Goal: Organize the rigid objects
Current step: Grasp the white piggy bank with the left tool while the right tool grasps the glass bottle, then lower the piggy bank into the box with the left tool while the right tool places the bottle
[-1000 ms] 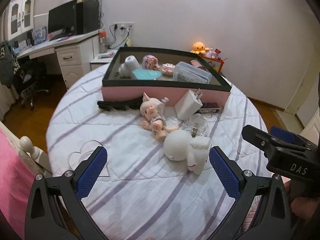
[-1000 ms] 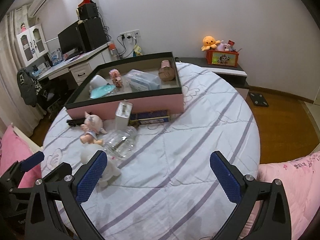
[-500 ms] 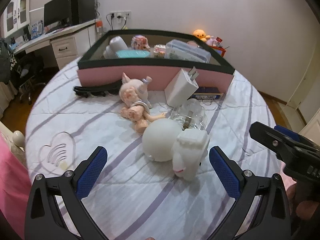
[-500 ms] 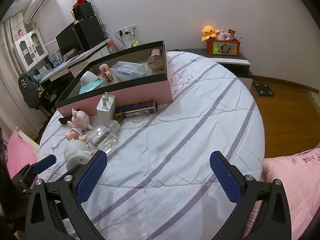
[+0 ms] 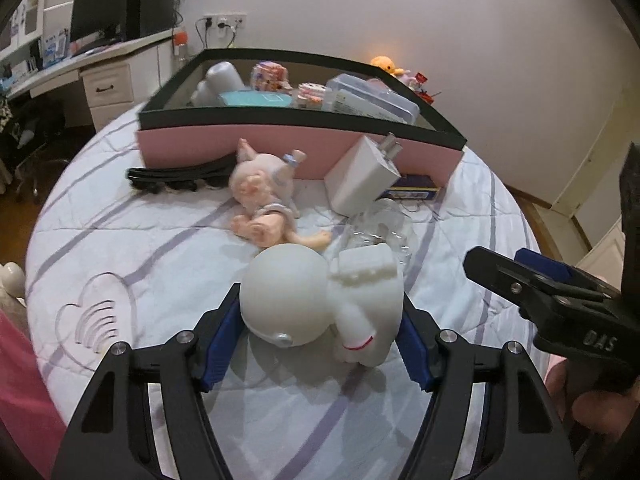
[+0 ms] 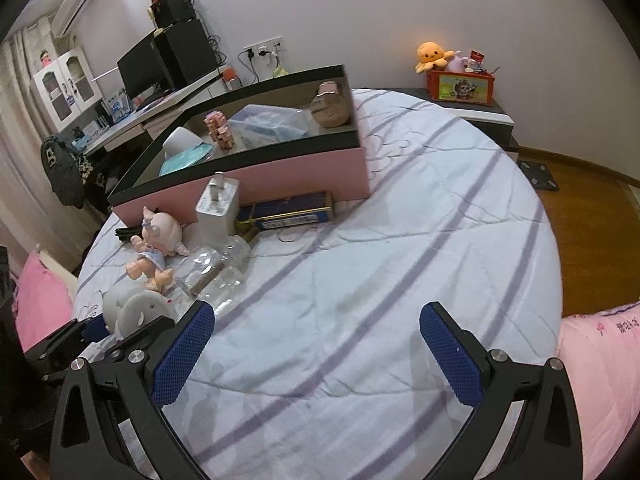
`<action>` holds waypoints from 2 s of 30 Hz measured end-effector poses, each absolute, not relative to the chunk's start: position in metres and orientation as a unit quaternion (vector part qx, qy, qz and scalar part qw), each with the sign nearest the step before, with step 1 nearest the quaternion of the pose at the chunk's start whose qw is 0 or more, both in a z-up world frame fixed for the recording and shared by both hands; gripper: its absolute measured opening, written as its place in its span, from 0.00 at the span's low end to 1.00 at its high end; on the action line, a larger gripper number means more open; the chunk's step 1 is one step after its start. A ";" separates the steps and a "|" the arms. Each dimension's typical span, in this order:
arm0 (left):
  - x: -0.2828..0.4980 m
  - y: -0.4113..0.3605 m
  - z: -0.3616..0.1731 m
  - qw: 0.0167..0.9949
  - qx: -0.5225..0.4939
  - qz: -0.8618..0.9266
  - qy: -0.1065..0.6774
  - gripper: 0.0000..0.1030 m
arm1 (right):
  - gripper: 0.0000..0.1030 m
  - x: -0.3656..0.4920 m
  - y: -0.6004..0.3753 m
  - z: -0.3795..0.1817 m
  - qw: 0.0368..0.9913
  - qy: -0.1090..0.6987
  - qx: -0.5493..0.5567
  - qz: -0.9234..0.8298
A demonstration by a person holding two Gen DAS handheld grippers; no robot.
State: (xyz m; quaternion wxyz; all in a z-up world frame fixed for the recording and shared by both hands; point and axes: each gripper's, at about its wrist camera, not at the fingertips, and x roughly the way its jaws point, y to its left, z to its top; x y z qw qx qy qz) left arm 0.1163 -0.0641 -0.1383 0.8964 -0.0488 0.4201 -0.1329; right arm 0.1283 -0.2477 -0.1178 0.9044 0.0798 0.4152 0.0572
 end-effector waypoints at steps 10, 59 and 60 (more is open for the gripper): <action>0.111 -0.018 -0.134 0.909 -0.036 -0.087 0.407 0.68 | 1.00 0.161 -0.191 -0.125 0.899 0.426 0.044 0.087; 0.279 -0.016 -0.027 0.949 -0.029 -0.109 0.295 0.68 | 0.57 0.287 -0.196 -0.009 0.937 0.331 0.008 0.115; 0.291 -0.018 -0.032 0.946 -0.028 -0.109 0.304 0.68 | 0.57 0.297 -0.197 -0.014 0.935 0.337 0.008 0.113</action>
